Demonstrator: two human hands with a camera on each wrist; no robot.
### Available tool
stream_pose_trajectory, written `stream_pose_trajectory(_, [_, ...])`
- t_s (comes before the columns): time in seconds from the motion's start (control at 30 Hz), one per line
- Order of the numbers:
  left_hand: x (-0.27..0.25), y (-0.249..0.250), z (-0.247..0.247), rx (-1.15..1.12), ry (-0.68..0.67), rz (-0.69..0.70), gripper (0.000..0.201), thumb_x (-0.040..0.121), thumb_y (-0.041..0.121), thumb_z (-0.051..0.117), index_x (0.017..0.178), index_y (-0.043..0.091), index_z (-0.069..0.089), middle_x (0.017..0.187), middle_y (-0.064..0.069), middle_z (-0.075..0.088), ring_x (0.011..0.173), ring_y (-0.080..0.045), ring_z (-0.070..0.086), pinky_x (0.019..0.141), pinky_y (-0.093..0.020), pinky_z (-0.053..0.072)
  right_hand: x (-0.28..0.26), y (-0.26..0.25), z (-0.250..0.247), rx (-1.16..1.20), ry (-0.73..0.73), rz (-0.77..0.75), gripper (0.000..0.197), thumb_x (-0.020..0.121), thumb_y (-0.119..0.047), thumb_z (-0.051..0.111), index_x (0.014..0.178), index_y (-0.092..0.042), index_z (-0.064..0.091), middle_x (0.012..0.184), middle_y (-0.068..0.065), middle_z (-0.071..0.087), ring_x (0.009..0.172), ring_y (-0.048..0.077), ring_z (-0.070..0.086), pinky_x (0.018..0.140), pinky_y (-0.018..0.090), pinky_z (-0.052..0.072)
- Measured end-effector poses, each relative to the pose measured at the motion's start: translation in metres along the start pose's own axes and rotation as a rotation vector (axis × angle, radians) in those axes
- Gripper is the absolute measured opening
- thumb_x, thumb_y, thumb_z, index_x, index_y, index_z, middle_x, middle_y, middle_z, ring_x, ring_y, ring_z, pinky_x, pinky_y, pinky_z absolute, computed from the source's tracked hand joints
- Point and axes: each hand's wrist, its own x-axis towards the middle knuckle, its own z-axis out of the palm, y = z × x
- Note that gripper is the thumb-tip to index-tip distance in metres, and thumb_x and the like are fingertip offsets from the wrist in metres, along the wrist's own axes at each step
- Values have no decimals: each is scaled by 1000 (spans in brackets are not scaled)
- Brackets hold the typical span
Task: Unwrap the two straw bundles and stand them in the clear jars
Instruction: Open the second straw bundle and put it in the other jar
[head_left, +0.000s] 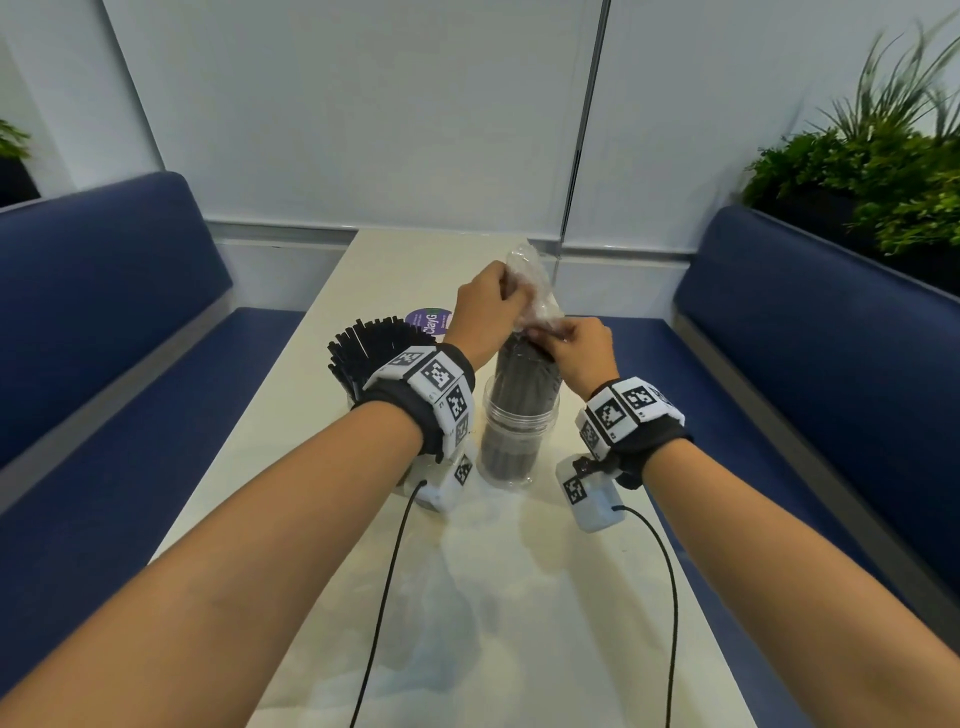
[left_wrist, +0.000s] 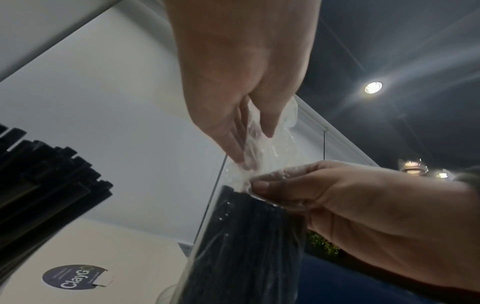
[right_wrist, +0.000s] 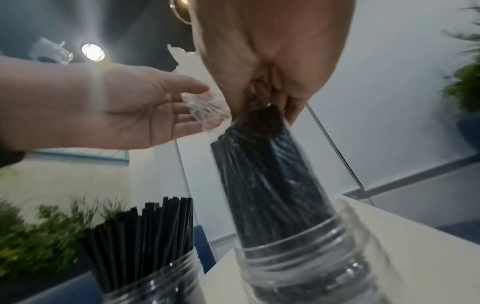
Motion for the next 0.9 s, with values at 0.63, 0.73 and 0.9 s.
stream_pose_trajectory(0.63, [-1, -3, -14, 20, 40, -72, 24, 89, 6, 50, 112, 3, 56, 112, -18, 65, 98, -29, 61, 85, -39, 53, 7, -5, -2, -94, -281, 28, 37, 78, -20, 70, 106, 3, 61, 104, 18, 64, 93, 28, 58, 81, 37, 45])
stream_pose_trajectory(0.73, [-2, -5, -14, -36, 43, -76, 31, 89, 0, 45, 118, 7, 49, 113, -17, 61, 101, -33, 60, 85, -46, 54, 10, -9, -2, -123, -247, 6, 29, 75, -19, 73, 88, 5, 63, 91, 20, 59, 83, 29, 54, 72, 33, 42])
stream_pose_trajectory(0.9, [-3, -3, -16, -61, 106, 63, 66, 72, -23, 35, 125, 17, 36, 126, -13, 39, 104, -21, 45, 77, -18, 52, 13, -15, 2, -127, -106, -74, 25, 78, -17, 70, 80, 7, 65, 91, 18, 55, 81, 24, 47, 73, 33, 38])
